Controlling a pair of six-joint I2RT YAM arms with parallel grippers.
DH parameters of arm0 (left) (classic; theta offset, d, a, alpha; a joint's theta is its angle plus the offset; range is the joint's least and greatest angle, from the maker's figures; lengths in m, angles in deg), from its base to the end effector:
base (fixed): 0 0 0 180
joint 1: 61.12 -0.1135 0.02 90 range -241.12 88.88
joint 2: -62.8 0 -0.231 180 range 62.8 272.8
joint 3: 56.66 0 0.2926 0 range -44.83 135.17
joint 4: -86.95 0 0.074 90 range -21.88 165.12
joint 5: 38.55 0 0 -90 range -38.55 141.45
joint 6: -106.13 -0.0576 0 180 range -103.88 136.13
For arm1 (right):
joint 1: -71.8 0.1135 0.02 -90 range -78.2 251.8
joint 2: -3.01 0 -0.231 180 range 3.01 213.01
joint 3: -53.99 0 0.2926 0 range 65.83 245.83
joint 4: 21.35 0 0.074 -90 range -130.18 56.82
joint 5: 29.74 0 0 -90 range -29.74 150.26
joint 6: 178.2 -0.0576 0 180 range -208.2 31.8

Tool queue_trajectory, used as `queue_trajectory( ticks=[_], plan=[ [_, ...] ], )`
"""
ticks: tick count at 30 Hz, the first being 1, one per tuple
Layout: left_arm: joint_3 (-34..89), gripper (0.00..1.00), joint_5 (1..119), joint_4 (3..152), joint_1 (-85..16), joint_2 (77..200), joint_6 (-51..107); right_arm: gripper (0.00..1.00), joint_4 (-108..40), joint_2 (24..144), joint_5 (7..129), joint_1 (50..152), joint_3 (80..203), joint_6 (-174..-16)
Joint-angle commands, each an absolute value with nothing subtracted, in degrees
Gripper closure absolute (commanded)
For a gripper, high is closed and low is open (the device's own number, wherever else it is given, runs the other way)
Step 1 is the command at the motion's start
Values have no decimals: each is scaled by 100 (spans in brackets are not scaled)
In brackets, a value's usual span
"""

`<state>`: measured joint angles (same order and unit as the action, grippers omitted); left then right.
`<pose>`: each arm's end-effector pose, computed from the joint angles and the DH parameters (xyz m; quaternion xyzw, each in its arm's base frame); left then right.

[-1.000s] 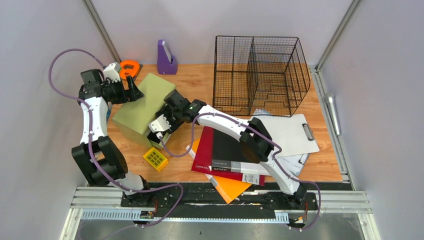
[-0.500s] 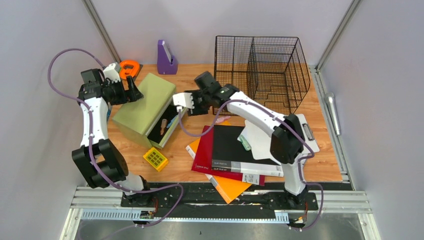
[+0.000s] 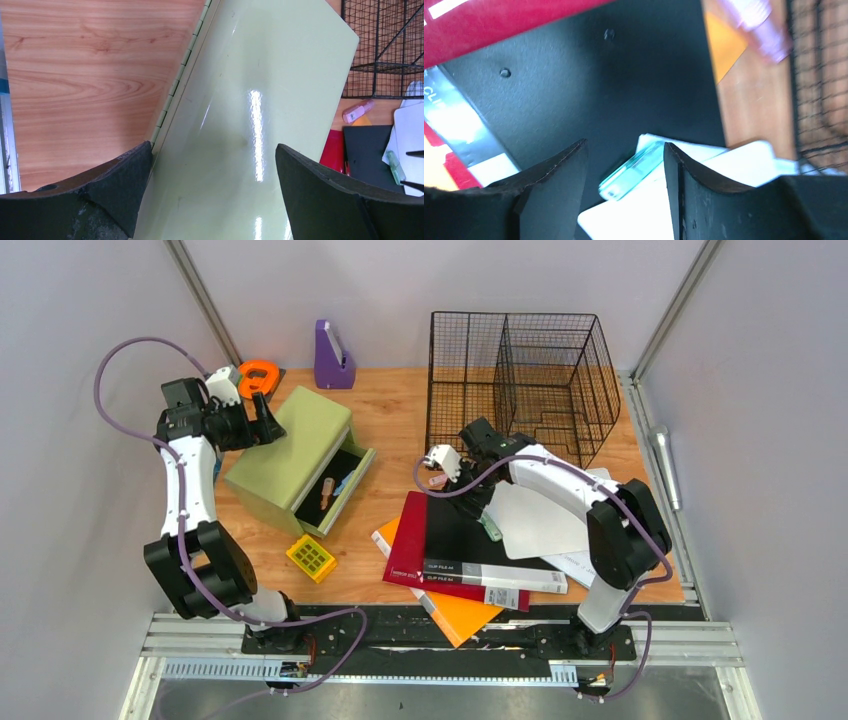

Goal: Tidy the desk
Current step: Place the stationery in the drawer, then pick up the stationery from the center of the board.

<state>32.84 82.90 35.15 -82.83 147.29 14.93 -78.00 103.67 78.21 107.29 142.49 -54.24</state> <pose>0.3582 0.1103 0.2792 -0.0611 0.8984 -0.1766 0.3974 0.3116 0.2440 0.1588 -0.5766 0.7817 0.1558 0.1796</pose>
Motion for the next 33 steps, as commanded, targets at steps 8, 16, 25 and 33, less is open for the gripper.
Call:
queue_trajectory(
  ticks=[8,16,25,33],
  plan=[
    [3164,1,8424,3293,-8196,14395,1710,42,-7821,9941,7271,10657,13188,-6451],
    [3112,1,8418,3312,-8195,14348,1707,42,-7739,10186,7090,10585,13012,-6390],
    [3094,1,8448,3346,-8195,14424,1723,51,-7613,10522,6895,10572,12813,-6242],
    [3133,1,8420,3325,-8199,14414,1695,98,-8319,10525,7483,10634,13856,-6172]
  ],
)
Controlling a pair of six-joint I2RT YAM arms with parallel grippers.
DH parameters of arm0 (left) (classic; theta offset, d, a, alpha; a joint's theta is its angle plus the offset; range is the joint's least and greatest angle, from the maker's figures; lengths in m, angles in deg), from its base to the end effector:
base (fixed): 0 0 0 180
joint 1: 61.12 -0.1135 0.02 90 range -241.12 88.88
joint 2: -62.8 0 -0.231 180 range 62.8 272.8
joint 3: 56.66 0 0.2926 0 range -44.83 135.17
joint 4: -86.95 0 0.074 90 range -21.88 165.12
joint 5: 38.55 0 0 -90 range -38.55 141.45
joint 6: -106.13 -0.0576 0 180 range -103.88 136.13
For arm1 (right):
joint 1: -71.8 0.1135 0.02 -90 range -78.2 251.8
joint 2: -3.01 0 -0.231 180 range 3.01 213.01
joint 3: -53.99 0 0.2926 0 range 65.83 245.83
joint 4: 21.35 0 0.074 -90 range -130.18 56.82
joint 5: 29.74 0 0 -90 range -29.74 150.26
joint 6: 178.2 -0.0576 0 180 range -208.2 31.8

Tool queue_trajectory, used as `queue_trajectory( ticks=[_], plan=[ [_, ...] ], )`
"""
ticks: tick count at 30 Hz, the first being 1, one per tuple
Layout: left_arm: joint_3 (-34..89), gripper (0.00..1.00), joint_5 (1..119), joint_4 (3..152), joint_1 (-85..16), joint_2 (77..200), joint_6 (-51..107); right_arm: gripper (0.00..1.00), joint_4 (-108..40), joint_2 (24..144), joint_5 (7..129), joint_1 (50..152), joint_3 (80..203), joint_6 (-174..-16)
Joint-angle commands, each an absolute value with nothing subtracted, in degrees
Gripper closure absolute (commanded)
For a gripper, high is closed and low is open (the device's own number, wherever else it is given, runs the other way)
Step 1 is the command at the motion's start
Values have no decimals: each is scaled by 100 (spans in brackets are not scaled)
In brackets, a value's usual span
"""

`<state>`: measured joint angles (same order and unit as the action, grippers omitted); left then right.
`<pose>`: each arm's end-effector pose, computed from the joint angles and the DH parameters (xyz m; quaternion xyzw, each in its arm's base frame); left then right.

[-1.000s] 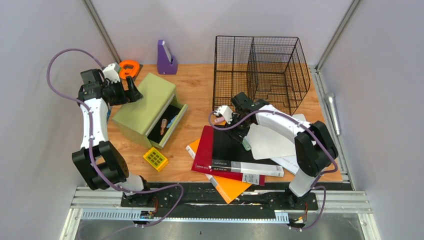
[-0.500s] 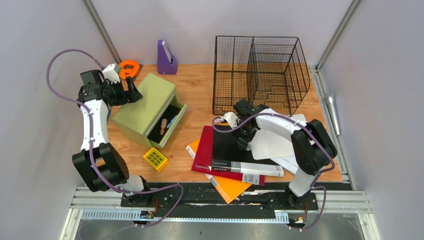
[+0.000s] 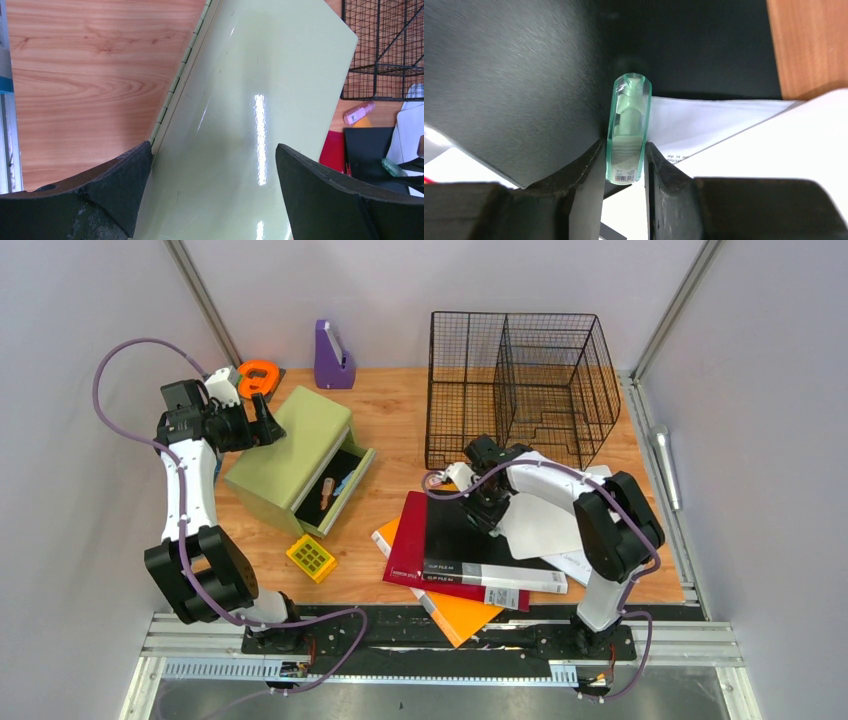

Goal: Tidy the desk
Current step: Pick up the stationery from the center of the board.

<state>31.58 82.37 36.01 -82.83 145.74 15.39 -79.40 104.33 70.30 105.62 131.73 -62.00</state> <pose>0.3540 0.1091 0.2815 -0.0635 0.8959 -0.1713 0.4049 0.2873 0.2046 0.0936 -0.5024 0.8571 0.0919 0.0667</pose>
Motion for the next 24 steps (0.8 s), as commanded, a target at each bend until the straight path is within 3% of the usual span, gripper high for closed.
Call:
queue_trajectory(
  ticks=[1,7,16,24],
  plan=[
    [3152,1,8419,3322,-8196,14417,1693,100,-8450,10540,7556,10667,14085,-6152],
    [3304,1,8423,3243,-8195,14448,1679,100,-8878,10857,7705,11201,15576,-5748],
    [3457,1,8484,3138,-8195,14548,1692,99,-8779,12464,6880,12445,18360,-3773],
    [3452,0,8414,3146,-8191,14626,1671,98,-7555,12885,6696,12818,18610,-1872]
  ],
)
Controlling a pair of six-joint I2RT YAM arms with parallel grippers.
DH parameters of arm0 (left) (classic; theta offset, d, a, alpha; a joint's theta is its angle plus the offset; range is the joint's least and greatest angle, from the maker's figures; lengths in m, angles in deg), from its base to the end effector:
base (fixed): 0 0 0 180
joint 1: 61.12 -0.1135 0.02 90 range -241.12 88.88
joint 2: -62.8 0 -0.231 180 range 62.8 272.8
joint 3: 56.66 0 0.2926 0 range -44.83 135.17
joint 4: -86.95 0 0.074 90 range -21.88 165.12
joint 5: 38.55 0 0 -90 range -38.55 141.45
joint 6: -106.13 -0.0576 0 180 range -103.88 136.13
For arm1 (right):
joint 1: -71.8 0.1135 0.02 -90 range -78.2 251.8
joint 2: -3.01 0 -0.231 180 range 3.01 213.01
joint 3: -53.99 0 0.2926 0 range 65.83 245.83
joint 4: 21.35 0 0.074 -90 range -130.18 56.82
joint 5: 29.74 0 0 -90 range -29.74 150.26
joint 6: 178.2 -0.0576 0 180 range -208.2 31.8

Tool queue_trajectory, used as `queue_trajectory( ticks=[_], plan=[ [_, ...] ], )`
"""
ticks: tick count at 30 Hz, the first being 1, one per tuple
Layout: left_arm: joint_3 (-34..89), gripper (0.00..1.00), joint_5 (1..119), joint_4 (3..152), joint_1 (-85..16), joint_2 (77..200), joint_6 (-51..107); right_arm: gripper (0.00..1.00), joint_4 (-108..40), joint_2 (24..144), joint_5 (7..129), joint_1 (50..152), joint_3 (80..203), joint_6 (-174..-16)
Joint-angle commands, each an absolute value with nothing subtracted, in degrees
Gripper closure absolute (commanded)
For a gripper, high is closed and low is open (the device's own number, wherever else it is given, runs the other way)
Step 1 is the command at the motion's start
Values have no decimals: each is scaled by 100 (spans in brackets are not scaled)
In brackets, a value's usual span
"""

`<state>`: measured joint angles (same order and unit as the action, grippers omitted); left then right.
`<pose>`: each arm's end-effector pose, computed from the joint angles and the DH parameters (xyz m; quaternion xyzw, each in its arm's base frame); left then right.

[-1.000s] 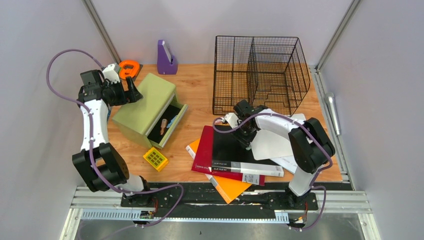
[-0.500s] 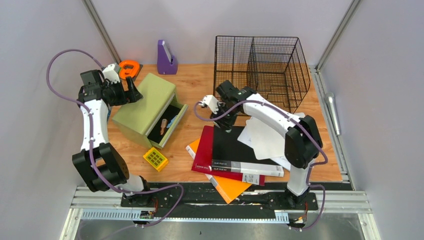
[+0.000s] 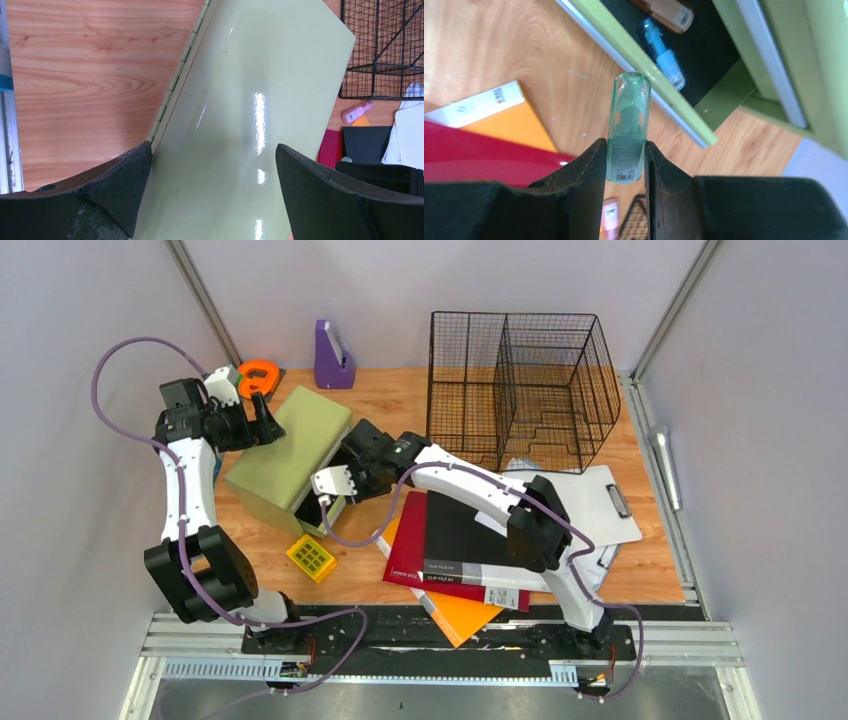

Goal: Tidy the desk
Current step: Pick up the stationery from the center of the board, then place the stationery in the drawer.

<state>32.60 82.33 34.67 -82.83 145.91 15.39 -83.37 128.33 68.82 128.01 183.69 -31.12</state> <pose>0.3535 0.1089 0.2852 -0.0649 0.8973 -0.1721 0.4013 0.2795 0.4331 0.2137 -0.8114 0.5092 0.0696 0.2784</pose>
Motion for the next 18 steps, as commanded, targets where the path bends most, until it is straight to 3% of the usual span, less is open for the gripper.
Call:
queue_trajectory(
  ticks=[1,6,11,18],
  plan=[
    [3436,0,8410,3149,-8198,14635,1673,98,-7467,12926,6723,12858,18626,-1736],
    [3397,0,8385,3173,-8203,14655,1657,97,-7022,13165,6531,13019,18644,-1072],
    [3360,0,8360,3187,-8203,14672,1642,88,-6518,13439,6371,13118,18676,-568],
    [3356,0,8342,3186,-8206,14665,1652,48,-5858,13559,6053,13160,18660,-561]
  ],
)
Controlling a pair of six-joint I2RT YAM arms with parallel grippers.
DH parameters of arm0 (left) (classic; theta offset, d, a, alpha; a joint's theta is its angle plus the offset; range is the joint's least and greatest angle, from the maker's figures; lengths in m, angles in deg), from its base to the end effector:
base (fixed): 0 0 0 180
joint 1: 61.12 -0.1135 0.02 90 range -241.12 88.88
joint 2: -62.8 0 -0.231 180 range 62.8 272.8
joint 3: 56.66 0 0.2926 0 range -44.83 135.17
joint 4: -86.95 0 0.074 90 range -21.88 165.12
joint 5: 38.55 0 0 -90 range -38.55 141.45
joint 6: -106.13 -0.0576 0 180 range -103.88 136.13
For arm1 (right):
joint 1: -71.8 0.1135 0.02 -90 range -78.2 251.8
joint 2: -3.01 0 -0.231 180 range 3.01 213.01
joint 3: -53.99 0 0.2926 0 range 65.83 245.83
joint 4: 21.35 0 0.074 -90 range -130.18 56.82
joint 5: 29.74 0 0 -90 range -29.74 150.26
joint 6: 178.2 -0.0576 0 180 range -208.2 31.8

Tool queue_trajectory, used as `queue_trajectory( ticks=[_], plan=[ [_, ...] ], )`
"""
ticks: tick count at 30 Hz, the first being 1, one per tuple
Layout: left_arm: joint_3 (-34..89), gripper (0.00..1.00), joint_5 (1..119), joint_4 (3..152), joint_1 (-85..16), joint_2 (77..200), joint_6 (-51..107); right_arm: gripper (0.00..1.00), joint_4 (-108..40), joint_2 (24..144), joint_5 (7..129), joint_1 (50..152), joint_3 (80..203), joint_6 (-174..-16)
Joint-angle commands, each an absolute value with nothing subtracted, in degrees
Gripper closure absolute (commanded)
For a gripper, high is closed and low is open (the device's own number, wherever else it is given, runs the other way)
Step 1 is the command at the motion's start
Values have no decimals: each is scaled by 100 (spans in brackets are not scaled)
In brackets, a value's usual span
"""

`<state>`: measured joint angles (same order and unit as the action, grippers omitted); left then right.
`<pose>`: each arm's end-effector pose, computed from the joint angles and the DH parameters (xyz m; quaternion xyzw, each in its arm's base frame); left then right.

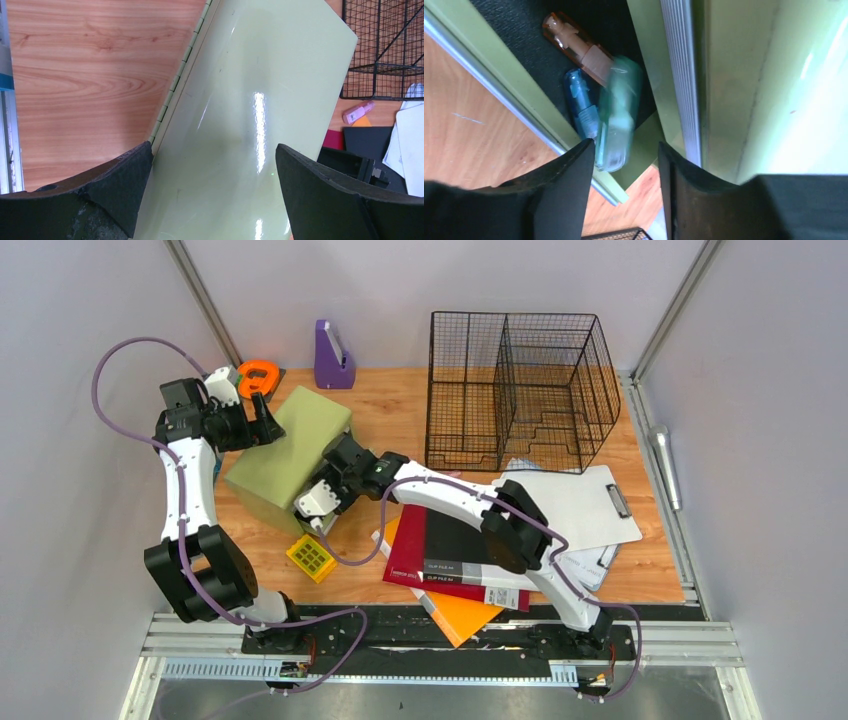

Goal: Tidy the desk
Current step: Place the stationery in the drawer.

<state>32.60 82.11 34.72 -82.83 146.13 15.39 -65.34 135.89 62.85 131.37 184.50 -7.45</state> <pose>0.3542 0.1094 0.2838 -0.0661 0.8981 -0.1708 0.3998 0.2815 0.4845 0.1755 -0.8759 0.3071 -0.0477 0.3691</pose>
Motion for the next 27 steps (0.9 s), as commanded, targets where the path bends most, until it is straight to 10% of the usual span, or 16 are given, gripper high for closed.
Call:
queue_trajectory(
  ticks=[1,27],
  plan=[
    [3352,0,8350,3190,-8200,14665,1653,44,-5832,13518,6031,13157,18654,-653],
    [3394,0,8398,3201,-8197,14684,1711,43,-8086,11448,7544,11127,15980,-2599]
  ],
)
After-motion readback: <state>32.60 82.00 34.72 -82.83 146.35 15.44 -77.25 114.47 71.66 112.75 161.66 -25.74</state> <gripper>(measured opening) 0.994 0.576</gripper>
